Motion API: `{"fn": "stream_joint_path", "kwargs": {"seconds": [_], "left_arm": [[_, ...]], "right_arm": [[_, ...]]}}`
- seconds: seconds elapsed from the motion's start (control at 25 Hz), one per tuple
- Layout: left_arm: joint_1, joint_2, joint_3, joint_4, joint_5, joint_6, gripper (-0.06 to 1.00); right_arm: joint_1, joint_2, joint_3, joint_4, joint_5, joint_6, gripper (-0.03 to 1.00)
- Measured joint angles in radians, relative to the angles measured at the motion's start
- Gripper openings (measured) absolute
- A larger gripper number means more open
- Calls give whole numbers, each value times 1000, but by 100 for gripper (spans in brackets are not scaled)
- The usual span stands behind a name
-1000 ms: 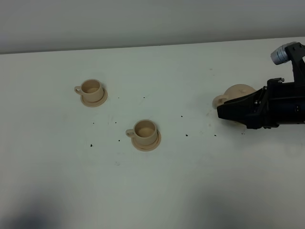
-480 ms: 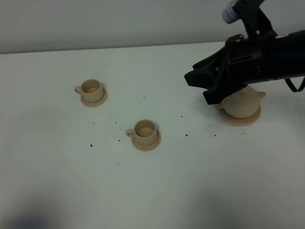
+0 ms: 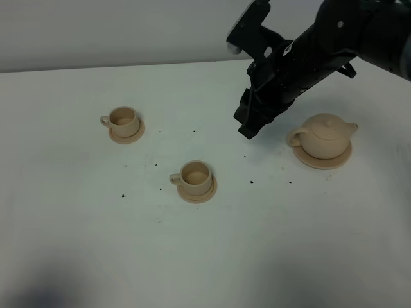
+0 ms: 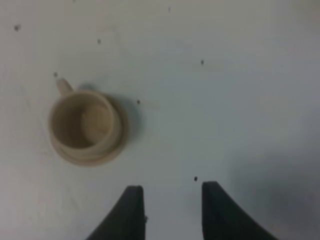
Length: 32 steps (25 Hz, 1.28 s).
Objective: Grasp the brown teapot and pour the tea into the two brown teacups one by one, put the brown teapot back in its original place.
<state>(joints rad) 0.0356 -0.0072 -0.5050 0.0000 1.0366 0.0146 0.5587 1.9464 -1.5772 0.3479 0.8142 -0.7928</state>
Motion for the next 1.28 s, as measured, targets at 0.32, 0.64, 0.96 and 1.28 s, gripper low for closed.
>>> {"fn": "stream_joint_path", "kwargs": {"seconds": [0.32,0.64,0.96,1.28], "left_arm": [[0,0,0,0,0,0,38],[0,0,0,0,0,0,38],[0,0,0,0,0,0,38],[0,0,0,0,0,0,38]], "right_arm": [[0,160,-139,-223,146,14,31],[-3,189,-140,-340,145,-87,31],[-26,190,-140,-310,144,-196,39],[-41,191,-140,-289,143,-301,47]]}}
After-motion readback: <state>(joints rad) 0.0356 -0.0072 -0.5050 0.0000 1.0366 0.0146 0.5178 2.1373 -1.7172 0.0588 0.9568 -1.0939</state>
